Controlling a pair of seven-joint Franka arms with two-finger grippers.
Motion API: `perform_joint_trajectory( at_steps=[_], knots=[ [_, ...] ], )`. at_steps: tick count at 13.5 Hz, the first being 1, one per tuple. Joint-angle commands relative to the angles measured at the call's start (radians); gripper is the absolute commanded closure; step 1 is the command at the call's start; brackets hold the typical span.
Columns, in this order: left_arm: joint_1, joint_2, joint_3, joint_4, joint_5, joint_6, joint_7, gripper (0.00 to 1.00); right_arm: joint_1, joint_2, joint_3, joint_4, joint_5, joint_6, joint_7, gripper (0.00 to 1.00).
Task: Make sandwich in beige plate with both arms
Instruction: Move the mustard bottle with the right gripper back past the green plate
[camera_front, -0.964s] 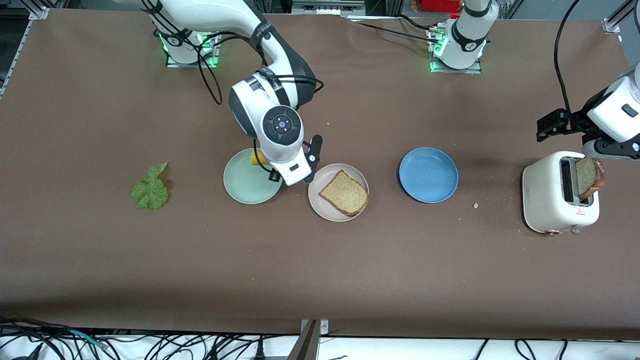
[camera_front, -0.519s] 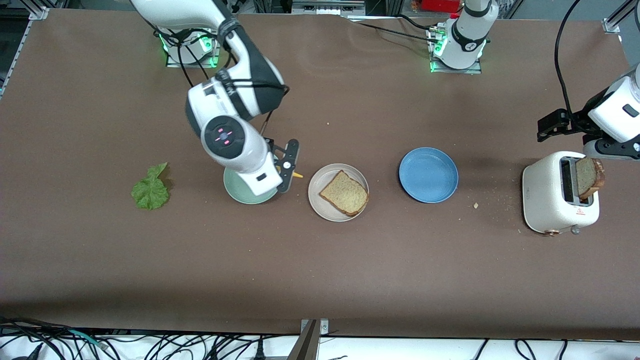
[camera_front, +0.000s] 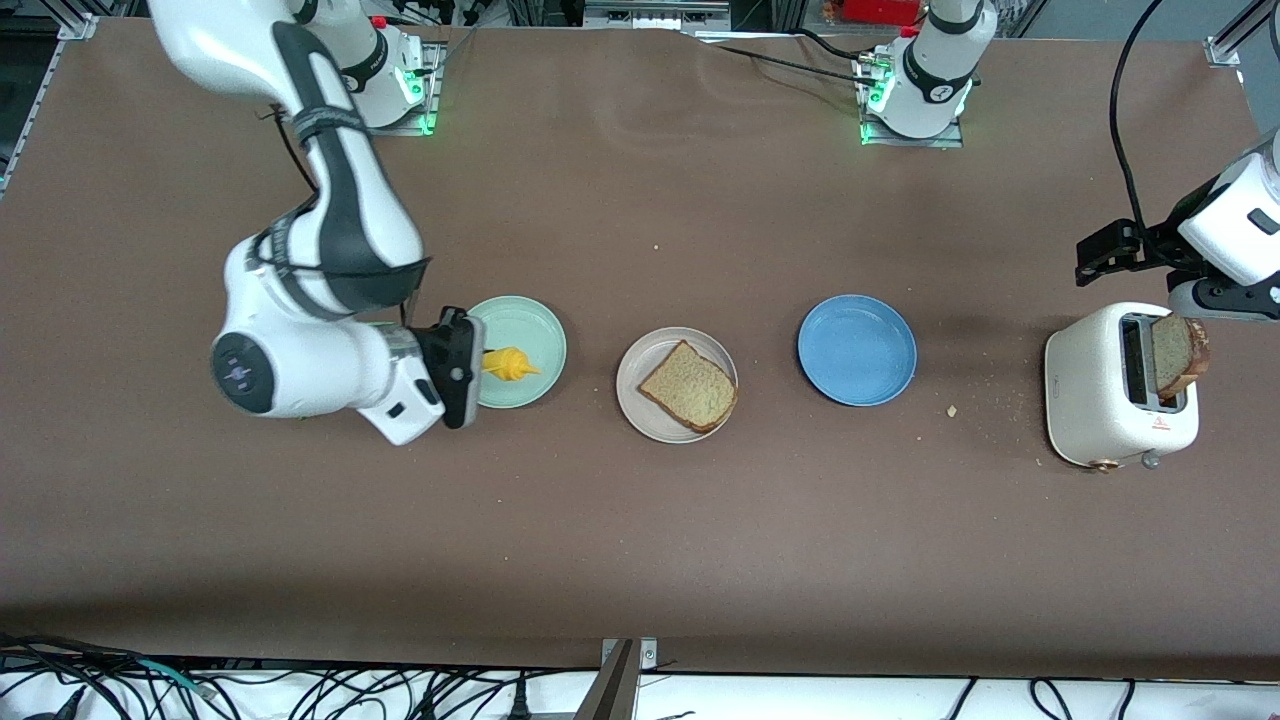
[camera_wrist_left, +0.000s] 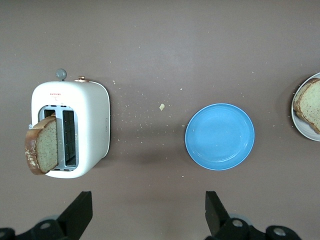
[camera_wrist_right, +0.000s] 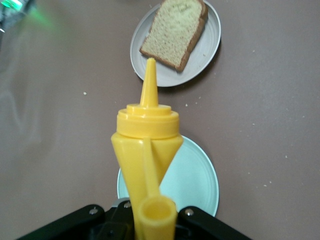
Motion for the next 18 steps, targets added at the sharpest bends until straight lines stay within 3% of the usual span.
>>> perform_joint_trajectory(
  at_steps=[1,4,8,12,18],
  knots=[
    [0.008,-0.014,0.000,-0.016,-0.015,0.014,0.015,0.00,-0.085,-0.030,0.012,-0.091,0.150,-0.010,-0.175,1.00],
    [0.008,-0.013,0.000,-0.018,-0.015,0.014,0.015,0.00,-0.171,-0.016,0.014,-0.163,0.295,-0.035,-0.384,1.00],
    [0.008,-0.014,0.000,-0.016,-0.015,0.015,0.015,0.00,-0.251,0.058,0.015,-0.174,0.440,-0.134,-0.602,1.00],
    [0.008,-0.014,0.002,-0.016,-0.015,0.015,0.015,0.00,-0.288,0.105,0.017,-0.174,0.468,-0.152,-0.781,1.00],
    [0.008,-0.013,0.000,-0.016,-0.012,0.015,0.015,0.00,-0.400,0.234,0.018,-0.176,0.540,-0.327,-1.105,1.00]
  ],
)
